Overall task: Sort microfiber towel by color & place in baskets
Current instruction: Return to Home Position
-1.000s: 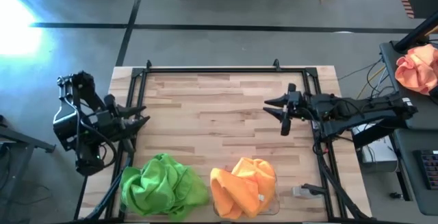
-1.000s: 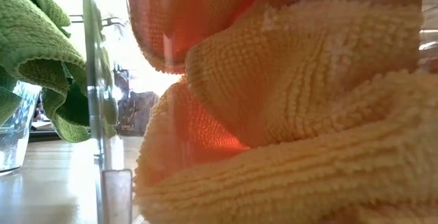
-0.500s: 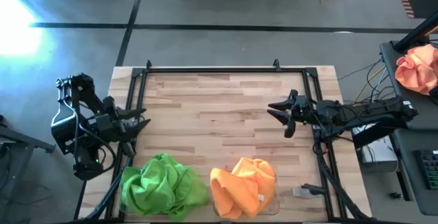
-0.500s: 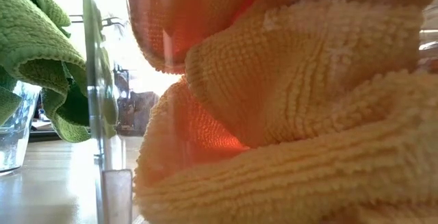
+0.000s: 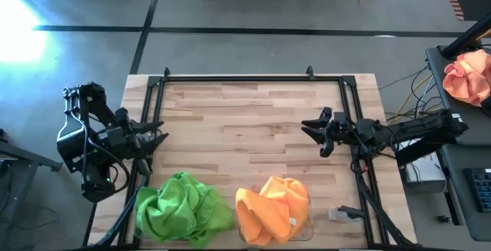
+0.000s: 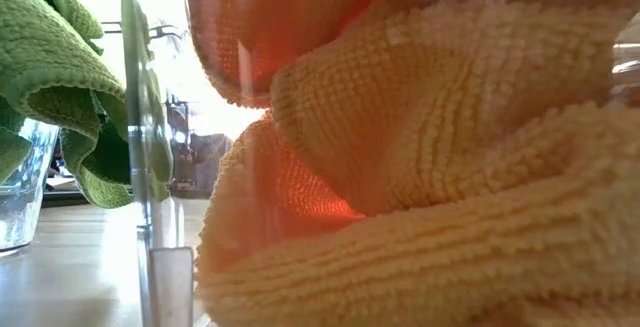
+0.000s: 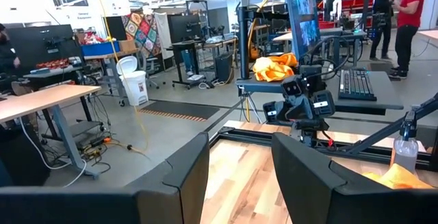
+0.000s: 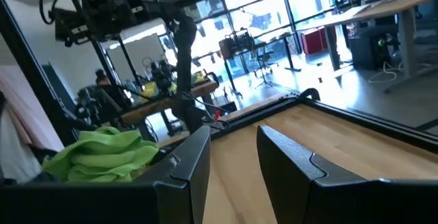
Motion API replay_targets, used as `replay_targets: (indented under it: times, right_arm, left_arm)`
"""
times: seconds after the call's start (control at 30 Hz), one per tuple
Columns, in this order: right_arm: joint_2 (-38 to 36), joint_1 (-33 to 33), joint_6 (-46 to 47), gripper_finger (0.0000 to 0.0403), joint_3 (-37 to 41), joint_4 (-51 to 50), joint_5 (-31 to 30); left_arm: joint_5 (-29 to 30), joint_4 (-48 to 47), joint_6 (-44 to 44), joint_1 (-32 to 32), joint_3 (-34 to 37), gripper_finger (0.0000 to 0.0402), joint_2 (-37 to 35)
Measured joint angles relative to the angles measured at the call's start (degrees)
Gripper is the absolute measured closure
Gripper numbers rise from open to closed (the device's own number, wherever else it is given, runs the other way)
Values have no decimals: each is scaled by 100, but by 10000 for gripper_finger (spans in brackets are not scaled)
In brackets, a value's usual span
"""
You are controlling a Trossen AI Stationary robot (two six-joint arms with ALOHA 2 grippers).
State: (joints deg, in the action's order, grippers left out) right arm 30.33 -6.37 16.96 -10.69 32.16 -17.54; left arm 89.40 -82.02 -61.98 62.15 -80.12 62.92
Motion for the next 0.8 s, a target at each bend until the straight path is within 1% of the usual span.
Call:
replay_targets:
  times: [0.17,0.33,0.57,0.8]
  right_arm:
    - [0,1,106,289,200,450,0]
    - [0,1,49,289,282,455,0]
    - [2,2,259,289,491,481,-4]
    - [2,0,259,289,580,490,-22]
  left_arm:
    - [0,17,1,0,0,257,0]
    - [2,56,0,0,0,257,0]
    - [2,137,0,0,0,257,0]
    - [2,238,0,0,0,257,0]
